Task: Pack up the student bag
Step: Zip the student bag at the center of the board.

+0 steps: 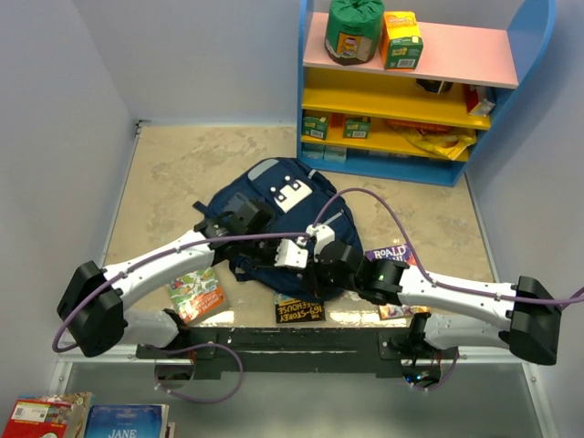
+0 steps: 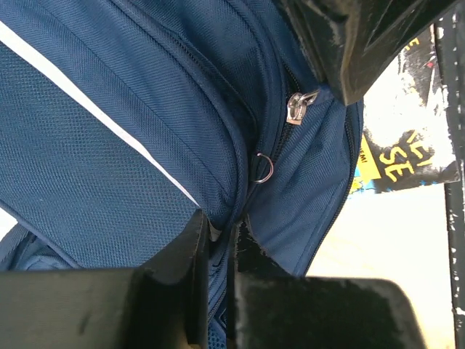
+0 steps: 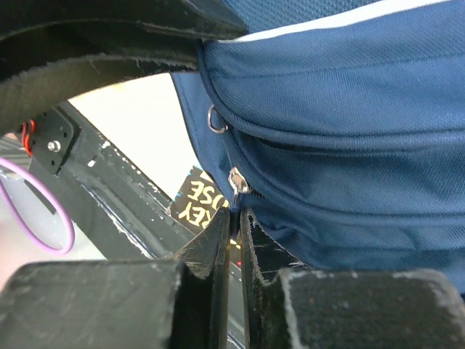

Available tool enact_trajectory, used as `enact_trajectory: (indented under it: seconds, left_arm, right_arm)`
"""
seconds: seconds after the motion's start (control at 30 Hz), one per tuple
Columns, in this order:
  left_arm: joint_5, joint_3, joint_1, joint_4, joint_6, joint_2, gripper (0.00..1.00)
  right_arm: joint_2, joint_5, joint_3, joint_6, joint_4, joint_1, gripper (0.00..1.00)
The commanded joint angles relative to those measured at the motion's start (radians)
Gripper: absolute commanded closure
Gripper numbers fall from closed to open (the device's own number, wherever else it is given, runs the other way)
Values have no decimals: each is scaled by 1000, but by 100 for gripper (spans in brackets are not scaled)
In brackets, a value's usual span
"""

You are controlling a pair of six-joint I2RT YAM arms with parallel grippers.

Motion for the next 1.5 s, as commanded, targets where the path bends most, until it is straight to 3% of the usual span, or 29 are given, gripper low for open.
enact_trajectory:
  seconds: [0.0,0.23,0.33,0.77,1.17,1.47]
  left_arm:
    - [-132,-16,-23,86,-9,18,100]
    - [-155,-57,-23,66,-25,-33,100]
    - [-161,-59,-22,52,-26,-50,100]
    - [-172,-70,-2,-35,31,-126,100]
    - [-123,-1,168,-159,170,-207,100]
    - [-54,-5,234,-242,328,-286,100]
  right_arm:
    - [-19,-34,61,-8,67,11,100]
    - [-78,31,57,-8,-30,-6,97]
    - [-98,52,46,-5,-36,-9,100]
    - [-70,117,98,-68,-111,-29,100]
    - [-39,193,77,-117,-108,-52,100]
    - [55,462,167,-81,-138,-86,100]
